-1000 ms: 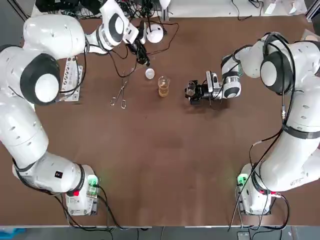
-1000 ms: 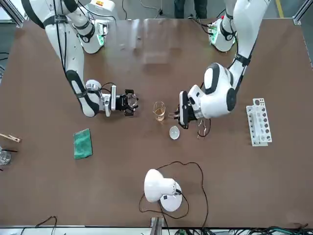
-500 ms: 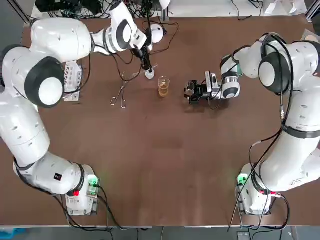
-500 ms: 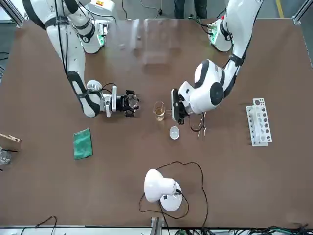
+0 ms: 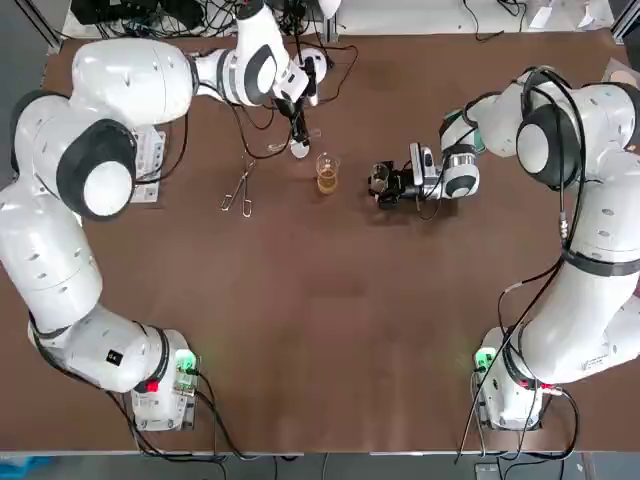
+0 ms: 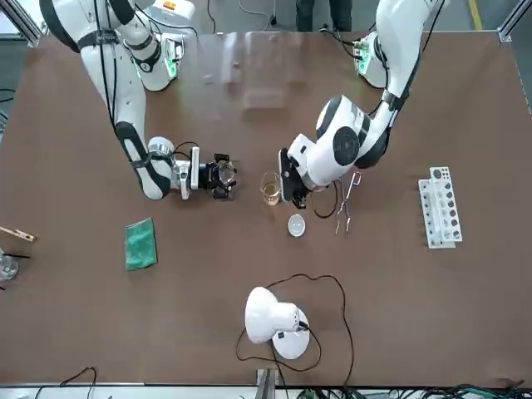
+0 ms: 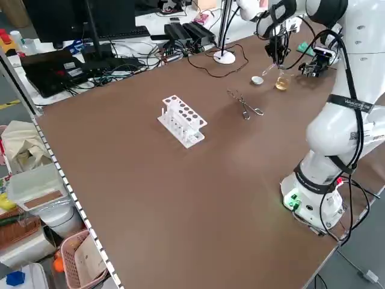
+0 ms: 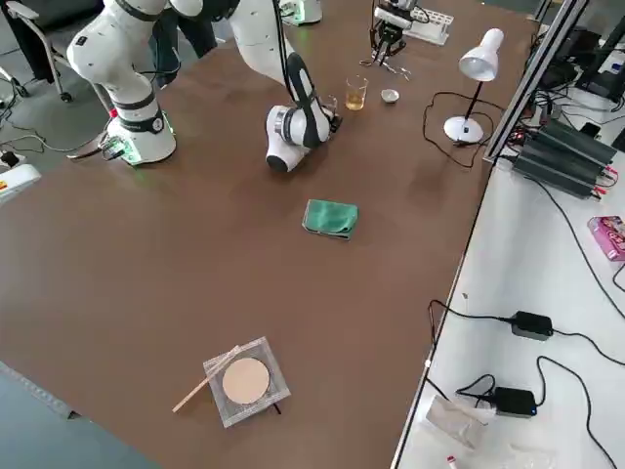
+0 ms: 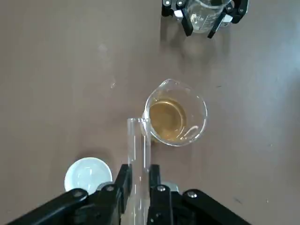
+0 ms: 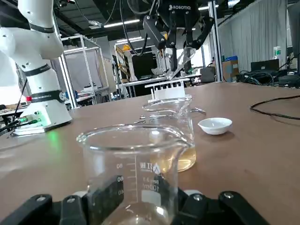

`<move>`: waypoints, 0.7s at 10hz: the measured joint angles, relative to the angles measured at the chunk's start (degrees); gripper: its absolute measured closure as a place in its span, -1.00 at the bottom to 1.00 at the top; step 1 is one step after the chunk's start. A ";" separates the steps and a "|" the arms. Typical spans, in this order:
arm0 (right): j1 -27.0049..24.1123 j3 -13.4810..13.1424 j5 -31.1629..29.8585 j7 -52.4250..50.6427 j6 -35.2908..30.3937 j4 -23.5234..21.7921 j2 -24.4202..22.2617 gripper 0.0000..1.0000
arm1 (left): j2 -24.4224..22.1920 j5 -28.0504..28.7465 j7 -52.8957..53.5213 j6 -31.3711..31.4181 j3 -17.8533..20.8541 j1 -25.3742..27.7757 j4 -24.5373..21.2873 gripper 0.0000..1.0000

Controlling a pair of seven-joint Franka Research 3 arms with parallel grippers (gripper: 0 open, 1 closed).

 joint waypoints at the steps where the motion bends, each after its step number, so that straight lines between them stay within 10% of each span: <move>1: 0.00 -0.01 0.00 0.00 0.00 0.06 0.00 0.22 | 0.00 1.59 -2.41 0.00 0.00 -0.67 0.31 0.58; 7: 0.02 -0.03 0.01 0.00 0.00 0.16 0.07 0.22 | 0.48 11.59 -11.47 -0.33 0.36 -4.80 0.35 0.58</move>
